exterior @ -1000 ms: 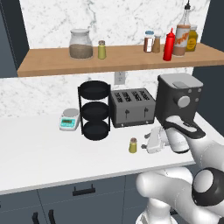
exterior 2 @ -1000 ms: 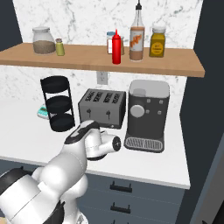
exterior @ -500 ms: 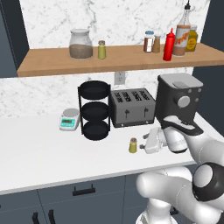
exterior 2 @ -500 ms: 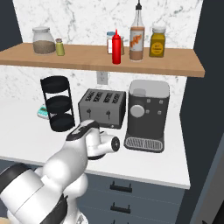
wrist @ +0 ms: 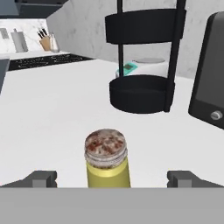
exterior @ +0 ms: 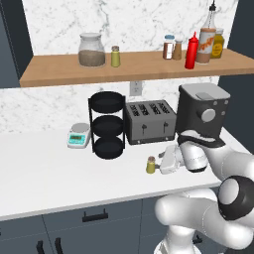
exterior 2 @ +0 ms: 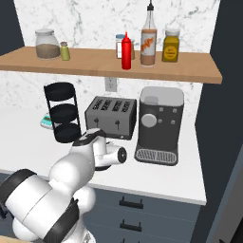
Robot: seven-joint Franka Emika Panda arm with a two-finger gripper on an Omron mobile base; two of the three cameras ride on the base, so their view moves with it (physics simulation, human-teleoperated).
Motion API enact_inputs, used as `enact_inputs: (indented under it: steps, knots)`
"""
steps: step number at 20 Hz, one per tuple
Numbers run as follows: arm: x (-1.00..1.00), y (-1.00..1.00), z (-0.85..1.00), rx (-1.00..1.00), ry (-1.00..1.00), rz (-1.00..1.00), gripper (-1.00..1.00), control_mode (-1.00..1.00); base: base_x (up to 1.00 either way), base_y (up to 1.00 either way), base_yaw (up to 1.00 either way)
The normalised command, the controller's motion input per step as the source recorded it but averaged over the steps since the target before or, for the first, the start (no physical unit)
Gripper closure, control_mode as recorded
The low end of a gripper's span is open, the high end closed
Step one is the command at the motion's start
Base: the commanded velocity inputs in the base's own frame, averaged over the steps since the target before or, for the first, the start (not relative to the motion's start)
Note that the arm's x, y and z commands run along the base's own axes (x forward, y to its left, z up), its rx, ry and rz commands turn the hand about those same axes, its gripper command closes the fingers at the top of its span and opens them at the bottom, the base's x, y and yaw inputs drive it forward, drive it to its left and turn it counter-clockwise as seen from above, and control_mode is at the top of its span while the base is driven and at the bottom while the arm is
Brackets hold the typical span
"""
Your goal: Put the shaker and condiment bottle from the counter next to their counterparts in the cabinet.
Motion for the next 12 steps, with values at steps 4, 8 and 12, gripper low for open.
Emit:
enact_inputs:
  steps: [4,8,12]
  knots:
    - [0.10,0.12,-0.10,0.00,0.00,0.00,-1.00,-1.00,0.00,0.00,0.00]
    - [0.09,0.14,-0.11,0.00,0.00,-0.01,-1.00,-1.00,0.00,0.00,0.00]
    - [0.08,0.23,-0.18,0.00,0.03,0.00,-1.00,-1.00,0.00,0.00,0.00]
